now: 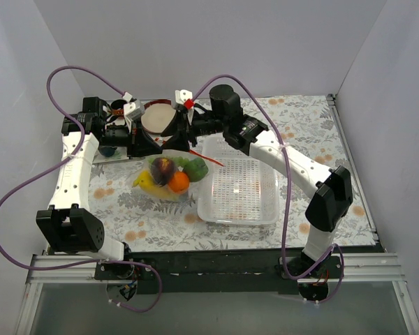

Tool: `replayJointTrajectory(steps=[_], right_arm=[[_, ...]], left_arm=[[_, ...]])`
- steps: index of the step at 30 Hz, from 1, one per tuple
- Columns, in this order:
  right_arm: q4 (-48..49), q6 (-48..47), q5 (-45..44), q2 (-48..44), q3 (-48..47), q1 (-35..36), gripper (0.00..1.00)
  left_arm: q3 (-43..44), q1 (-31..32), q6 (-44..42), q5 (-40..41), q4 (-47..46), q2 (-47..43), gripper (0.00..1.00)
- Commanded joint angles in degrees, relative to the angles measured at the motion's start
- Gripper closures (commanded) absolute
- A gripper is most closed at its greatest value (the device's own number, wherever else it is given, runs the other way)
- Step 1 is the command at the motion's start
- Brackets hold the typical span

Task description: Open the zip-top bag and remove the fake food

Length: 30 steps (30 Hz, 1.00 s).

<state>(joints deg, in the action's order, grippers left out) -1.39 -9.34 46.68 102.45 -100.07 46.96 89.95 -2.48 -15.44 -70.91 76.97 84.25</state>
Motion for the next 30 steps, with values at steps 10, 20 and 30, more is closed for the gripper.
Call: replayJointTrajectory(steps=[10, 20, 30], right_arm=[[2.0, 0.6, 1.6, 2.2, -5.0, 0.2, 0.68], [-0.5, -2.0, -1.5, 0.8, -2.2, 0.2, 0.89], [-1.8, -4.3, -4.6, -2.4, 4.8, -2.1, 0.96]], left_arm=[[1.6, 1.0, 0.0, -1.7, 2.4, -0.8, 1.0], [3.2, 1.1, 1.2, -2.3, 2.4, -0.9, 1.0], [6.1, 1.1, 3.1, -2.4, 2.5, -1.4, 1.0]])
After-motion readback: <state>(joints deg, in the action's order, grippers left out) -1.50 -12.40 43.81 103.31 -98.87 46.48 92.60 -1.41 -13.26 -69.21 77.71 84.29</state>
